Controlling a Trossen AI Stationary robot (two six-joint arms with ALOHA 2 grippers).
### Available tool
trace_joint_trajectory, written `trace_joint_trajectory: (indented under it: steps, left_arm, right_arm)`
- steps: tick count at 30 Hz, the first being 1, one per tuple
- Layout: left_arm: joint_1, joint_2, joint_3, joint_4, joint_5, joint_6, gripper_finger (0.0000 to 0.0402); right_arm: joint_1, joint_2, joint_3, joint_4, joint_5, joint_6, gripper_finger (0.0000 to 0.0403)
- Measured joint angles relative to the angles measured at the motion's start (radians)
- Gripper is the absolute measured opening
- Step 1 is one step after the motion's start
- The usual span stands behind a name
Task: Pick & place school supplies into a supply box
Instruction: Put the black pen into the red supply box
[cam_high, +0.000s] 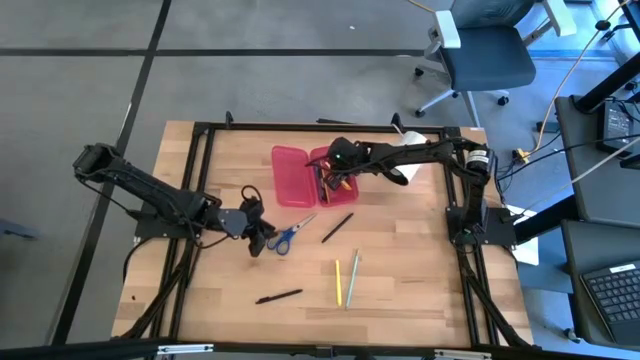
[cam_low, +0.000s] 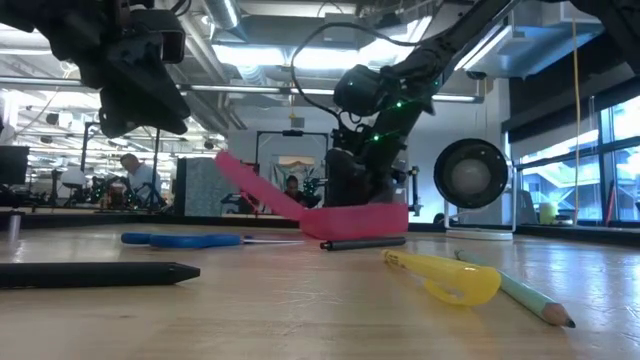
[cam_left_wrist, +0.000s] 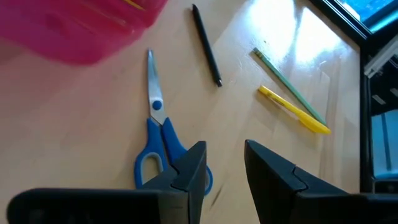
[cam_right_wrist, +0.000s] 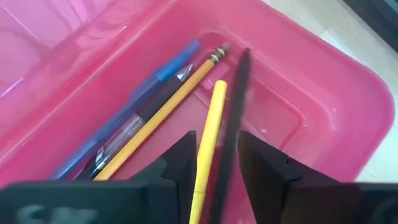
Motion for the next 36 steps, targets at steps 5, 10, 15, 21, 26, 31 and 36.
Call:
trace_joint_trajectory:
  steps: [5, 10, 15, 21, 26, 31, 36]
  left_arm:
    - [0.000, 0.000, 0.000, -0.004, 0.010, -0.003, 0.0102]
    - [0.000, 0.001, 0.033, -0.189, 0.072, -0.026, 0.0102]
    - [-0.005, 0.012, 0.162, -0.596, 0.098, -0.243, 0.0102]
    - [-0.042, 0.079, 0.254, -0.838, 0.197, -0.480, 0.0086]
    - [-0.076, 0.177, 0.246, -0.982, 0.272, -0.676, 0.0063]
    - [-0.104, 0.258, 0.244, -1.086, 0.352, -0.762, 0.0049]
    - [-0.152, 0.289, 0.244, -1.075, 0.425, -0.829, 0.0048]
  right_arm:
    - [0.000, -0.074, 0.000, -0.024, 0.000, -0.032, 0.0128]
    - [0.023, -0.208, 0.000, -0.061, 0.000, -0.076, 0.0129]
    - [0.095, -0.296, 0.002, -0.142, -0.027, -0.127, 0.0129]
    - [0.166, -0.299, 0.001, -0.220, -0.026, -0.132, 0.0129]
    - [0.203, -0.294, 0.000, -0.287, 0.002, -0.129, 0.0129]
    - [0.261, -0.306, 0.000, -0.302, 0.020, -0.125, 0.0129]
    - [0.343, -0.332, -0.016, -0.314, 0.039, -0.125, 0.0129]
